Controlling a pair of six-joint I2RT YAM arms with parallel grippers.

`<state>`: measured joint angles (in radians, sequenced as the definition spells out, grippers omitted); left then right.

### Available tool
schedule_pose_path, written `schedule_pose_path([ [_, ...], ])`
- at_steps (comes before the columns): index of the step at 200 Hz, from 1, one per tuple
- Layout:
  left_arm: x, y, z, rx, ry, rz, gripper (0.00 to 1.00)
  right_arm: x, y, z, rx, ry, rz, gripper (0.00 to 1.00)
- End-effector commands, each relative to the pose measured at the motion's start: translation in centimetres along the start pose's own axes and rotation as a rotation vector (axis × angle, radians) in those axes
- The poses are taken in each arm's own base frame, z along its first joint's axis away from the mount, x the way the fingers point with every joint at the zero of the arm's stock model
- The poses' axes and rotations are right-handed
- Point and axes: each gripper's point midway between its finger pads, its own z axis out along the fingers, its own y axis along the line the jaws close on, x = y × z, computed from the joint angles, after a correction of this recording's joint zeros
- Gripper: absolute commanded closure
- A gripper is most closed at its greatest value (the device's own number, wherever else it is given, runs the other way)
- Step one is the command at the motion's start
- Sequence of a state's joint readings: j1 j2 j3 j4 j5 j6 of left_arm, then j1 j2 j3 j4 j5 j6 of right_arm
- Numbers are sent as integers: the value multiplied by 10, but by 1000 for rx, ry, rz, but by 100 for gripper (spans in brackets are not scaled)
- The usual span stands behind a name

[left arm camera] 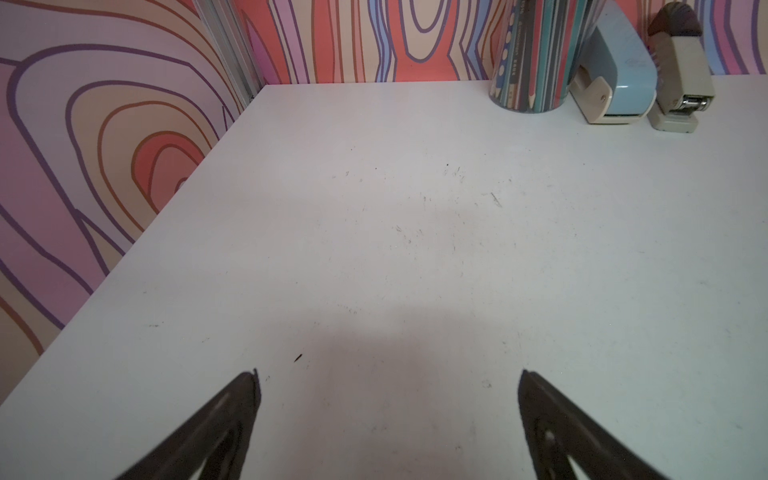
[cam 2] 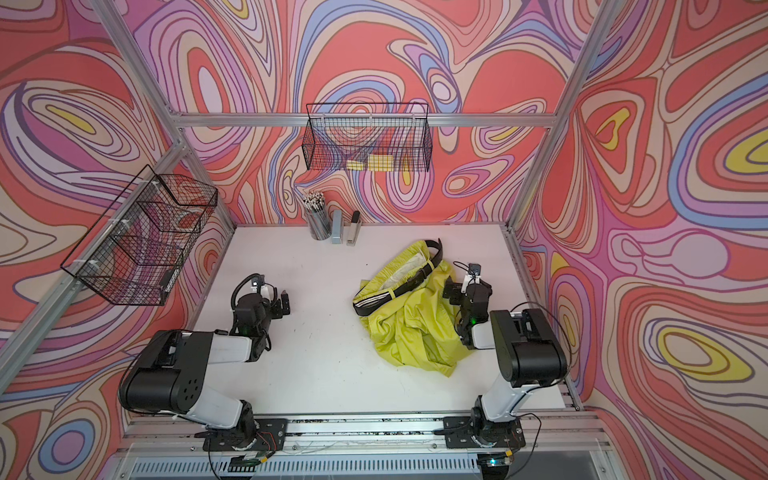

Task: Remove the belt from the trousers
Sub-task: Adjust the trousers at the center of the board.

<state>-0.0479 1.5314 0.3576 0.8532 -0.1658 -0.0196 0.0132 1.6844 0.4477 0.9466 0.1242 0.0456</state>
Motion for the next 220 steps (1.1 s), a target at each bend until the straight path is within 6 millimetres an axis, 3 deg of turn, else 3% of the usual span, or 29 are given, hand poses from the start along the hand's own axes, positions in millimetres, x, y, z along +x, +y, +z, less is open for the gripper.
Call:
schedule_pose_path([
  [1,-24,-10,-2,34,-43,40,0,-5,-4,4,17,-17,0,2],
  [29,-41,-22,-8,61,25,110,0,-14,1,-1,-15,-37,-9,2],
  [33,-60,-26,-8,69,-2,110,0,-17,2,-2,-20,-35,-13,2],
  [56,-91,-39,-15,137,54,60,0,-47,1,-7,-4,18,5,2],
  [67,-102,-54,-19,220,104,55,0,-63,-2,-8,22,74,53,2],
  [68,-111,-56,-19,229,87,52,0,-65,-2,-9,23,77,58,2],
  [75,-107,-66,-21,277,144,56,0,-72,-3,-10,32,132,93,2],
  [79,-117,-72,-21,299,142,55,0,-76,-2,-11,32,163,115,2],
  [80,-111,-72,-21,303,166,58,0,-76,-1,-12,31,170,121,3],
  [91,-121,-90,-21,357,204,68,0,-82,6,-14,9,250,176,8],
  [110,-118,-125,-21,442,311,113,0,-75,34,-17,-108,382,269,20],
  [143,-104,-211,-42,680,386,296,0,-60,97,-31,-192,469,190,21],
  [163,-89,-258,-64,816,340,444,0,-43,123,-42,-232,512,165,21],
  [196,-63,-310,-97,1026,368,553,0,-2,111,-58,-173,574,263,21],
  [220,-49,-337,-101,1052,385,629,0,24,92,-69,-82,602,304,22],
])
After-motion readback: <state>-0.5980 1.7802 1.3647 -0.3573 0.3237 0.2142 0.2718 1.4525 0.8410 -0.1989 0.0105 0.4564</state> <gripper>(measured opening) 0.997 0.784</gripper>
